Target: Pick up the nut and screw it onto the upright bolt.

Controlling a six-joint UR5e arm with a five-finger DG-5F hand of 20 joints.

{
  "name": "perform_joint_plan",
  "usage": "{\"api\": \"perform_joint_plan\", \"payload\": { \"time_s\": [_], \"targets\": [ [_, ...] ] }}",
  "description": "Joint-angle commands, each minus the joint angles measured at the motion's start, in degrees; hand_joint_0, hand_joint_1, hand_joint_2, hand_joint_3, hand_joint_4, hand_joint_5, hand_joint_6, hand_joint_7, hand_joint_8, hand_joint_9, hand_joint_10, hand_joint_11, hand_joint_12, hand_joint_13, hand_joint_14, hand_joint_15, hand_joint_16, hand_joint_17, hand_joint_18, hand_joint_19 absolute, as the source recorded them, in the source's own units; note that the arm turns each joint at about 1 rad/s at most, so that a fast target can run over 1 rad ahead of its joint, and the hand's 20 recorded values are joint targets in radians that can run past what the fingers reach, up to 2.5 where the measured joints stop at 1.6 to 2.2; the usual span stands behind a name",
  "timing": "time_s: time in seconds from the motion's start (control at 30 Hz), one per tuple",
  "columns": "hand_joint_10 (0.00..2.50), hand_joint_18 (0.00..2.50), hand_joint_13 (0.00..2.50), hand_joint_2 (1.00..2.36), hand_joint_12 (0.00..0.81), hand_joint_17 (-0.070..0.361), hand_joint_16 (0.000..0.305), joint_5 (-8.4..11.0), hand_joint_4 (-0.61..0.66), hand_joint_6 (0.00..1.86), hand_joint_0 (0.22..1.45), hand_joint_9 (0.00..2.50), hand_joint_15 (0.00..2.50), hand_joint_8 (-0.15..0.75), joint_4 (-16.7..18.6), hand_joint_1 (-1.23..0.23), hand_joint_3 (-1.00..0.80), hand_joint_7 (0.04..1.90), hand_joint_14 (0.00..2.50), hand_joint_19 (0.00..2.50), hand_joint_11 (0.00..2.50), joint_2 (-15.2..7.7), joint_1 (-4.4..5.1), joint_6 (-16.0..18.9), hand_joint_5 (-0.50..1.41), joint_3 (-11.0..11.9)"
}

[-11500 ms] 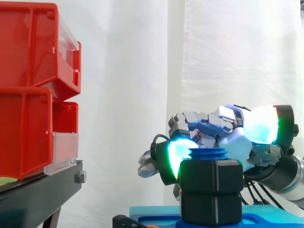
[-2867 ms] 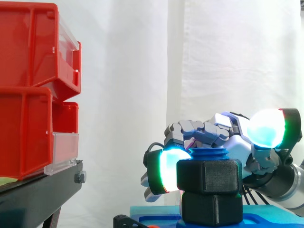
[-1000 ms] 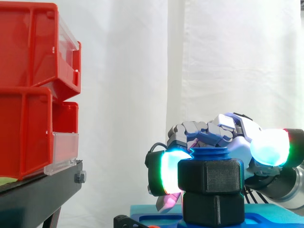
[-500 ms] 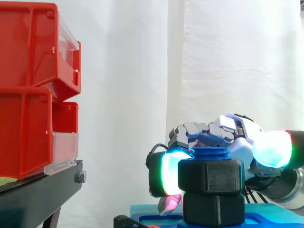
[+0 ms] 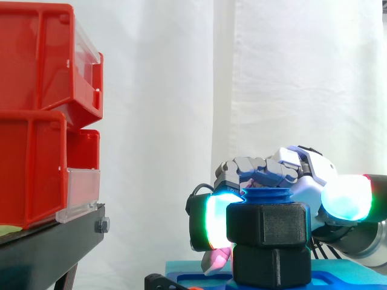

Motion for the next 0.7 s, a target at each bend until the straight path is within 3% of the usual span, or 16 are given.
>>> {"api": "perform_joint_plan", "payload": {
  "time_s": [0.0,0.67],
  "targets": [
    [0.0,0.64,0.85,1.0,0.282,0.074,0.033,0.0,0.14,0.71,0.48,1.28,0.13,0.265,0.0,-0.47,-0.5,1.17,0.0,0.26,0.16,0.0,0.0,0.0,-0.01,0.0],
    [0.01,0.63,0.85,1.0,0.283,0.073,0.032,0.0,0.14,0.71,0.48,1.29,0.13,0.266,-0.7,-0.48,-0.5,1.18,0.01,0.26,0.16,0.0,-0.09,-0.2,-0.01,-0.4]
  ]
}}
